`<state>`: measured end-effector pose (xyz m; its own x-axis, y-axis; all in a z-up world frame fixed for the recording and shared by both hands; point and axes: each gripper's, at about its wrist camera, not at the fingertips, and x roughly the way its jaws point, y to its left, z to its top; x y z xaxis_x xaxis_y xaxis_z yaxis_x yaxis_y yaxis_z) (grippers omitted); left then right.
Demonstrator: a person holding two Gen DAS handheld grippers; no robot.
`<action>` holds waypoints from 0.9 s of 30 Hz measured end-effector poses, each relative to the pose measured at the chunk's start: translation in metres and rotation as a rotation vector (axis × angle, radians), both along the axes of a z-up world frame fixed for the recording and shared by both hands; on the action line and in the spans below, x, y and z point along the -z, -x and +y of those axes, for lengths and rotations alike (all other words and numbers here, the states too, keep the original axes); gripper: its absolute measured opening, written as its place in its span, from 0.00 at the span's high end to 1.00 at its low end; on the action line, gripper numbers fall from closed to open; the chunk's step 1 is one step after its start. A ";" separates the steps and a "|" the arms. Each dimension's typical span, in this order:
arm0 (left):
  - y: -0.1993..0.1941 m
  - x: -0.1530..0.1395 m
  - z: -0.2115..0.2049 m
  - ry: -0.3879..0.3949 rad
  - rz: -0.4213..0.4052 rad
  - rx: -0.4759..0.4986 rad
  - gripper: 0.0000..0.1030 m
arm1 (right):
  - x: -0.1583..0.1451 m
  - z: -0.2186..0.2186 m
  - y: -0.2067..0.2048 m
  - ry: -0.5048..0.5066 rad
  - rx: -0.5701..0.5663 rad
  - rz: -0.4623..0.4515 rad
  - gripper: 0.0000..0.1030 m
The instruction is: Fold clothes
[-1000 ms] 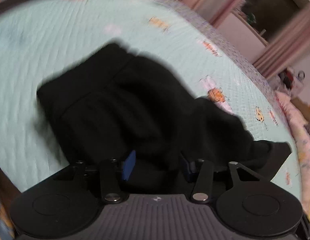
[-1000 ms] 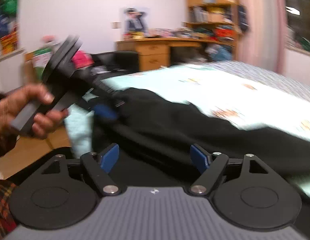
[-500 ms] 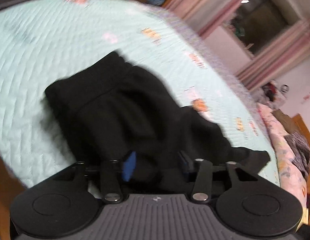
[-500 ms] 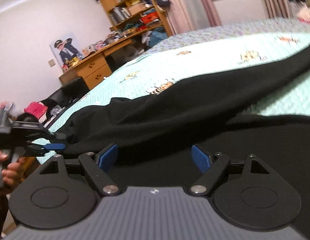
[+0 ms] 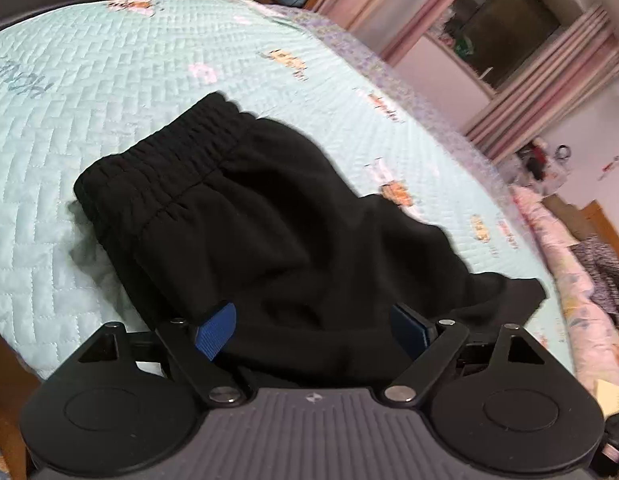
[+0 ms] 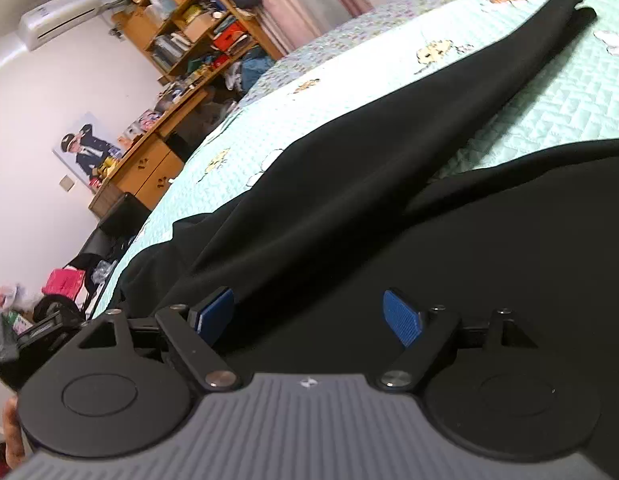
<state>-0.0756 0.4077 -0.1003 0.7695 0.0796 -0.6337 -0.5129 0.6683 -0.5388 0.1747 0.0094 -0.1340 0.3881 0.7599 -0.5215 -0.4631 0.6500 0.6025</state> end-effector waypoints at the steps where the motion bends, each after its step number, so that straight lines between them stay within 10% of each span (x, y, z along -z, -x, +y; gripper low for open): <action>1: 0.003 -0.007 -0.004 -0.013 -0.021 0.022 0.17 | 0.000 0.002 -0.001 0.003 0.004 0.006 0.20; 7: -0.005 -0.041 -0.037 -0.169 -0.100 0.166 0.11 | 0.000 0.016 0.002 0.030 -0.007 0.012 0.20; 13: -0.036 0.004 -0.024 -0.076 0.135 0.135 0.10 | 0.001 0.009 -0.001 0.040 0.015 0.010 0.19; 27: -0.051 -0.037 -0.030 -0.076 -0.054 0.260 0.08 | 0.023 -0.030 -0.057 -0.062 0.173 0.088 0.19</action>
